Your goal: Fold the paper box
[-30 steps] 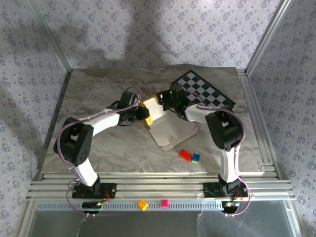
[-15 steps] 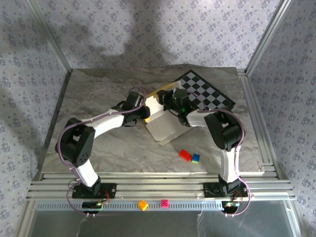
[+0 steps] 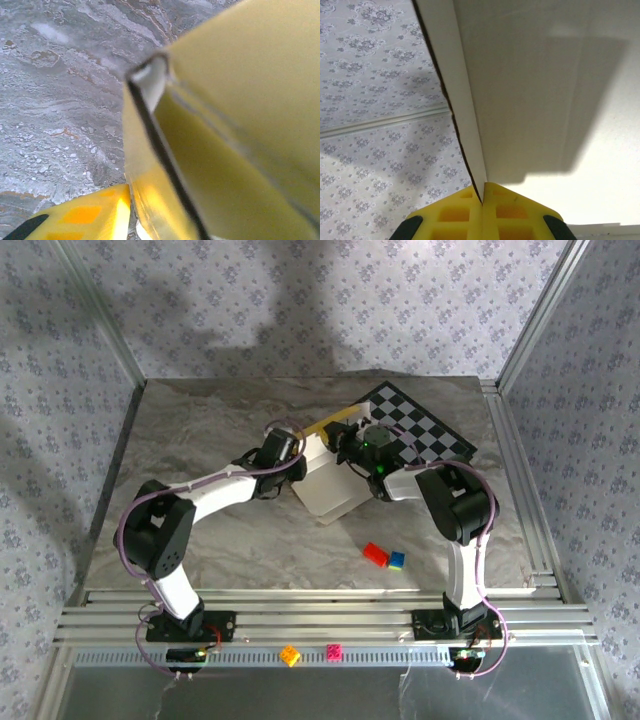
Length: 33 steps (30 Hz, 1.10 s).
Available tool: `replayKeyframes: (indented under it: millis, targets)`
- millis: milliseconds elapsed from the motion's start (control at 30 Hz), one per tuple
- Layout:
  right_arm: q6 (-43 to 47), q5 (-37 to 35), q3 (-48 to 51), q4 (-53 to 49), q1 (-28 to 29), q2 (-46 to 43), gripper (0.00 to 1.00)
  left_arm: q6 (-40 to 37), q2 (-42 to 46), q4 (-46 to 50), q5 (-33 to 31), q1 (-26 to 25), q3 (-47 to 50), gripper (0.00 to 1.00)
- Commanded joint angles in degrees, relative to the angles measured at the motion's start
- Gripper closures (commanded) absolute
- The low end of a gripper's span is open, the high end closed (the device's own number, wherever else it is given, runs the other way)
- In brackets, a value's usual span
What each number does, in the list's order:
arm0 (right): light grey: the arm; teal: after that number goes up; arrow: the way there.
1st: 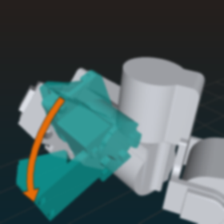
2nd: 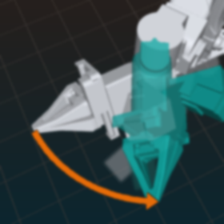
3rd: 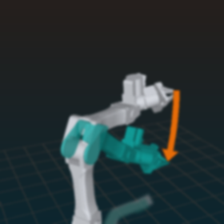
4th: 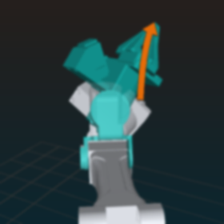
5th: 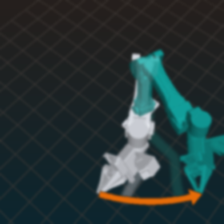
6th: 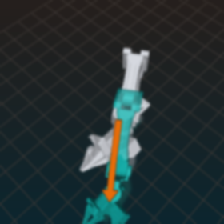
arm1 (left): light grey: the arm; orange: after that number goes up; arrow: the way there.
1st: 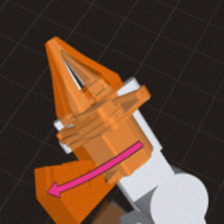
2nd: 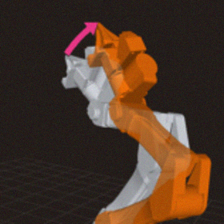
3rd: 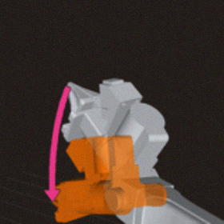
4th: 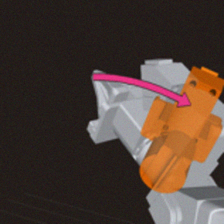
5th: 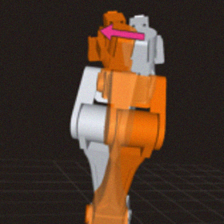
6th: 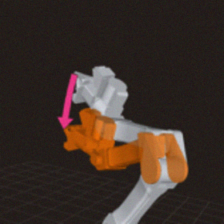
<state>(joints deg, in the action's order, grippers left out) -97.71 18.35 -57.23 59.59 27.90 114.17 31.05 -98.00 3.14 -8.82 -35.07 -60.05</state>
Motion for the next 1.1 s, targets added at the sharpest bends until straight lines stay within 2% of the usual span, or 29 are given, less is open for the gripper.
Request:
replayKeyframes:
  millis: [0,333,467,800,933,1067]
  targets:
    - [-0.11,2.48,-0.05,1.35,-0.74,1.23,1.00,-1.32,2.00,-3.73,-0.57,-0.52,1.85,0.57]
    - [0.11,3.93,-2.40,0.71,-1.62,2.72,1.00,0.62,4.10,-10.23,3.49,-0.53,6.08,0.54]
    - [1.51,6.94,-3.62,0.77,-2.59,3.79,1.00,1.95,4.70,-12.51,4.91,-0.53,6.62,0.52]
    - [1.44,10.55,-2.94,6.96,-3.18,8.78,1.00,2.38,3.28,-10.30,4.28,-0.53,4.37,0.51]
    - [1.24,10.40,-1.00,9.00,-3.82,8.64,1.00,3.34,5.58,-12.06,5.48,-0.56,6.13,0.46]
    - [0.61,10.59,-1.81,10.24,-4.08,9.01,1.00,6.98,9.40,-12.45,6.25,-0.60,8.32,0.45]
